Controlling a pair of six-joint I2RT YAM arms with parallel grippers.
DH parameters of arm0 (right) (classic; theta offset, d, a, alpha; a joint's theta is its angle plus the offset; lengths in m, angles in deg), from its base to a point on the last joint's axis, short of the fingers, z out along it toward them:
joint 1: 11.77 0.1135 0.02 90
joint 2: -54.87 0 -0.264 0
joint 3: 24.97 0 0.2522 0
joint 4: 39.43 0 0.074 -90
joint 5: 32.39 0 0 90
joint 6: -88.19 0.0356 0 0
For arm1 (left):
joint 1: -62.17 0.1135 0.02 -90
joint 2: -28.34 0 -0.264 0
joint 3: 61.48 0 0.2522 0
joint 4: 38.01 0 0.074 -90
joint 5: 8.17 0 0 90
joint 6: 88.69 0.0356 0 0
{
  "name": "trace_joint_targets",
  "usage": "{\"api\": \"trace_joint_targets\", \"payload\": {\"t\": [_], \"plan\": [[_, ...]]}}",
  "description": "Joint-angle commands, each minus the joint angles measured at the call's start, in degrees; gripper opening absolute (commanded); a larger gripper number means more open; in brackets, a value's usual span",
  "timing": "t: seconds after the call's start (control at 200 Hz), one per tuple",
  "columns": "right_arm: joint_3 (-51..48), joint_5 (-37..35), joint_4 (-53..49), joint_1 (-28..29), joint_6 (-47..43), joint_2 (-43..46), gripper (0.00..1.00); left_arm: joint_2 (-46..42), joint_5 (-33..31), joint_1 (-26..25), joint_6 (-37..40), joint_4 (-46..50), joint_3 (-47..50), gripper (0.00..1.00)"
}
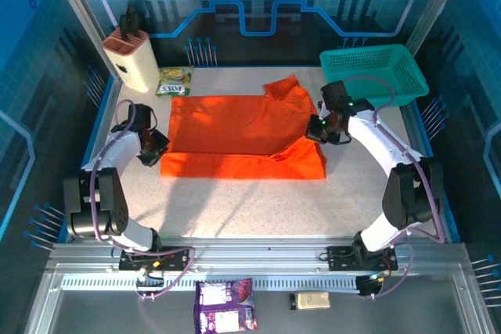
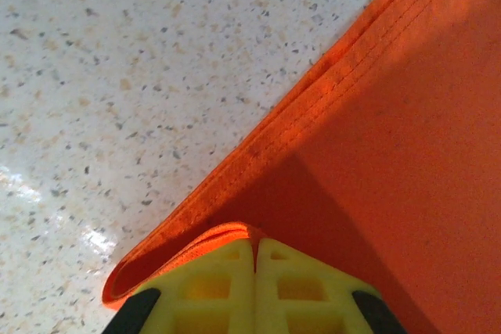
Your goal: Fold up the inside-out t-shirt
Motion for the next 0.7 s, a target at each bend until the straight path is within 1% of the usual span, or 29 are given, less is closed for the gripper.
{"api": "trace_joint_targets", "payload": {"t": [0.0,0.225,0.38,0.54,0.58,0.615,0.69], "plan": [[2.7,1.6,2.0,-1.0,-1.4,-2.8,0.0,3.1,0.9,0.4,2.6,0.3,-2.5,0.03],[5.8,1.3,3.1,-1.4,-1.6,-7.8,0.0,6.9,1.0,0.4,4.3,0.1,-4.9,0.05],[7.8,-1.3,2.8,-1.5,-2.0,-9.3,0.0,10.0,1.6,0.4,5.2,0.8,-7.8,0.05],[9.2,-2.2,2.7,-1.9,-1.9,-10.8,0.0,11.9,1.3,0.4,5.2,2.0,-9.6,0.06],[9.6,-2.1,2.7,-1.8,-1.8,-11.2,0.0,12.0,0.7,0.4,5.1,2.3,-9.7,0.08],[10.1,-2.1,2.5,-1.8,-1.6,-11.5,0.0,12.1,0.4,0.3,5.0,2.7,-9.9,0.12],[11.1,-2.5,1.7,-1.6,-1.4,-11.4,0.14,11.6,-0.1,0.4,5.1,3.7,-10.3,0.21]]}}
